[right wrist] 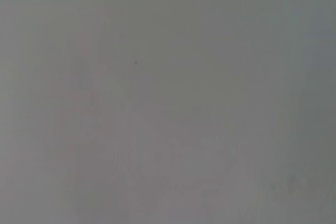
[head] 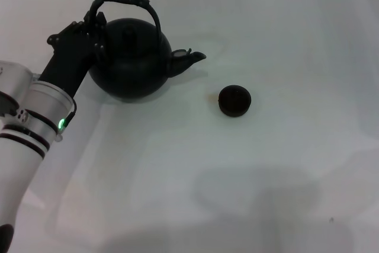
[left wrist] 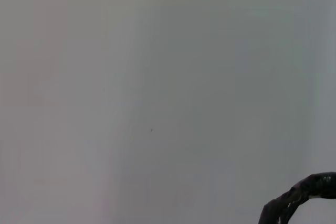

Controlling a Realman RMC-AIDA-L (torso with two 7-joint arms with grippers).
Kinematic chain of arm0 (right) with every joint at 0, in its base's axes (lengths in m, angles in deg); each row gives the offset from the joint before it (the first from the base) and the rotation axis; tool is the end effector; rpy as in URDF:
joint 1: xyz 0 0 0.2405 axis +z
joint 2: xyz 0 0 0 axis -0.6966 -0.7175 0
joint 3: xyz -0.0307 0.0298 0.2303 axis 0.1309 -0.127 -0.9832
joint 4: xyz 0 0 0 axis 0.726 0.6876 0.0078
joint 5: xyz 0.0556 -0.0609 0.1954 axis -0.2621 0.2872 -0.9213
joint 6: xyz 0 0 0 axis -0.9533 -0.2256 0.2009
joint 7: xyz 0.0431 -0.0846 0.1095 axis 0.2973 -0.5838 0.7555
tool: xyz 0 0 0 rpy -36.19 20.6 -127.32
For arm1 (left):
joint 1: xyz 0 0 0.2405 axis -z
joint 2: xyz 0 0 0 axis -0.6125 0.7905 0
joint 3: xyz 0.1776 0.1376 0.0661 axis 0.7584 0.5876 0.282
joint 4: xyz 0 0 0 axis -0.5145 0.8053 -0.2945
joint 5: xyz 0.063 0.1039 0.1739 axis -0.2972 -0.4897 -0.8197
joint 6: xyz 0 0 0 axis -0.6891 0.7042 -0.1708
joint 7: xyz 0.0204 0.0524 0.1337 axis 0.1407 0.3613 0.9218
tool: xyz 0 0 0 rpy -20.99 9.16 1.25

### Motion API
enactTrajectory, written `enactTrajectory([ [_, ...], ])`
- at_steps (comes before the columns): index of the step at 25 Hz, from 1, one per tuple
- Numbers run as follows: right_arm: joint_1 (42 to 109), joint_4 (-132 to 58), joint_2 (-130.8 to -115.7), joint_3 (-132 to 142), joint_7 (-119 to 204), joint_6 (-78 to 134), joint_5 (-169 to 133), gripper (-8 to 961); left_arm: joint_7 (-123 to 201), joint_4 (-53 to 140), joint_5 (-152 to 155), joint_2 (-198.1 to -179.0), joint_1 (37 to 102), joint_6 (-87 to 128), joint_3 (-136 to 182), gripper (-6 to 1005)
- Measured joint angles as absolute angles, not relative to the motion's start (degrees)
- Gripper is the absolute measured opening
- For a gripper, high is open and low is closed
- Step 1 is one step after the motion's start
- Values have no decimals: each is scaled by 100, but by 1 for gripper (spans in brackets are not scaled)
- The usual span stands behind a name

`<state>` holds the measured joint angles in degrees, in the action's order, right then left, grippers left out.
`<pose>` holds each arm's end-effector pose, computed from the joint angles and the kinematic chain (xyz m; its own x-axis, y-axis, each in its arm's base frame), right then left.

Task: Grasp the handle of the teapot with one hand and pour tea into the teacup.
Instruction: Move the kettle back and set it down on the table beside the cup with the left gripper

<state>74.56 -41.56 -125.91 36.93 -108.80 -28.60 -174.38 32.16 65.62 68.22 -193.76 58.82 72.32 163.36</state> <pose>0.3649 0.3681 0.0659 0.5589 -0.1074 -0.8223 -0.8178 0.0927 -0.5680 -0.2671 0.3025 -0.0734 0.6043 0.0940 0.7912 0.7724 -0.3128 -0.5527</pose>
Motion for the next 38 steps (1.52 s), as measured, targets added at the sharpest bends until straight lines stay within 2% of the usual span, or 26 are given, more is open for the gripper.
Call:
enactTrajectory([
  [28, 7421, -4142, -12603, 3693, -10843, -2877, -17420, 842, 3223, 6395, 6820, -19359, 5922, 7043, 16635, 123],
  [33, 7418, -4131, -12609, 3693, -10841, -2877, -17420, 842, 3192, 6420, 6827, -19355, 5881, 7058, 16619, 233],
  [38, 7412, -4113, -12609, 3693, -10835, -2876, -17420, 842, 2994, 6409, 6822, -19343, 5858, 7098, 16634, 391],
])
